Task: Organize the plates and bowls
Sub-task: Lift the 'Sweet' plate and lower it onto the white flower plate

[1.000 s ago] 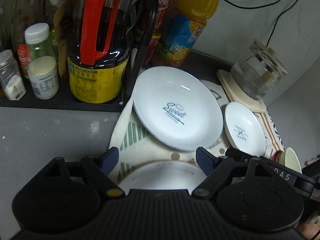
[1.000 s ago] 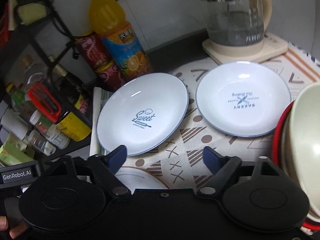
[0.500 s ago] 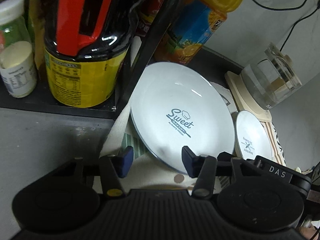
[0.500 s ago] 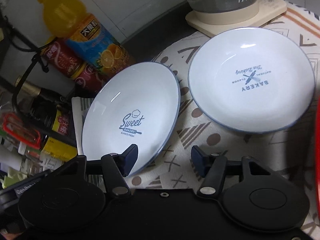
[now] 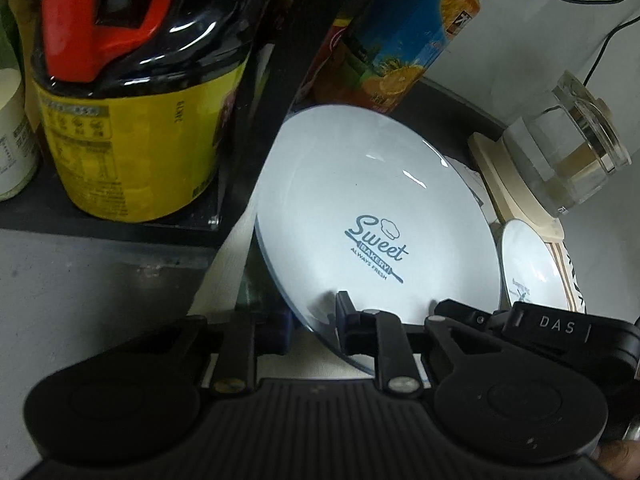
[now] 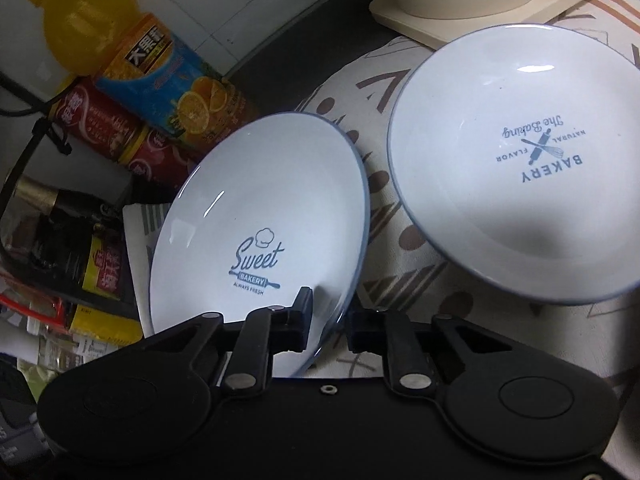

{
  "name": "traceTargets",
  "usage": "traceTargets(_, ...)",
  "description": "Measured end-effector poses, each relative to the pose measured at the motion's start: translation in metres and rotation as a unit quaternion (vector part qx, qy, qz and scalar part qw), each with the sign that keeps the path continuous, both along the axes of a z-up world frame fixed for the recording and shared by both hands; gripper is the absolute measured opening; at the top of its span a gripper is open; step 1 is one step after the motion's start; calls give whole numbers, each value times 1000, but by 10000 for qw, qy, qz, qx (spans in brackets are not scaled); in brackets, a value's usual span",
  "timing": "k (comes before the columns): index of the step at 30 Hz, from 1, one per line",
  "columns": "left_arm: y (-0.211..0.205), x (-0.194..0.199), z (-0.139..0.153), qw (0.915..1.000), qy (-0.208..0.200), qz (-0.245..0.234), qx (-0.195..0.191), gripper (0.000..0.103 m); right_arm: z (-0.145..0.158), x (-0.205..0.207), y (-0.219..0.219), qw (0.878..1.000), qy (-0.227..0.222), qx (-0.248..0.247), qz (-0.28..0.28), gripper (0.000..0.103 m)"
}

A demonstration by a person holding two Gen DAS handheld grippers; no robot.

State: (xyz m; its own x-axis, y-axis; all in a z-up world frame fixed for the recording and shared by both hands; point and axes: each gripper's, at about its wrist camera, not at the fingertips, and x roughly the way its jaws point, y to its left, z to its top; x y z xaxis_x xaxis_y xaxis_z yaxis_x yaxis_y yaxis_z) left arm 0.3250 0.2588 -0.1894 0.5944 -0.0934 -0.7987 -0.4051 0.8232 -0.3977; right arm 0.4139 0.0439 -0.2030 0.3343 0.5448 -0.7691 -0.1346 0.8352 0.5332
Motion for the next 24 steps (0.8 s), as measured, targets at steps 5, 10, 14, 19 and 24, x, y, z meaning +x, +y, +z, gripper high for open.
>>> traceTargets(5, 2, 0, 1, 10000, -13, -9, 26, 18, -4, 6, -6, 9997, 176, 149, -79, 11)
traceTargets(10, -2, -4, 8, 9999, -44, -52, 107, 17, 7, -5, -1, 9999, -111, -86, 42, 12)
traceTargets(14, -6, -9, 14, 9999, -74, -64, 123, 17, 13, -15, -5, 9997, -238, -92, 38, 12)
traceTargets(19, -13, -17, 25, 9997, -164, -43, 188, 17, 22, -23, -10, 9991, -393, -101, 135, 12)
traceTargets(24, -26, -28, 37, 9994, -244, 1, 251, 17, 34, -34, -18, 9984, -532, -50, 198, 12)
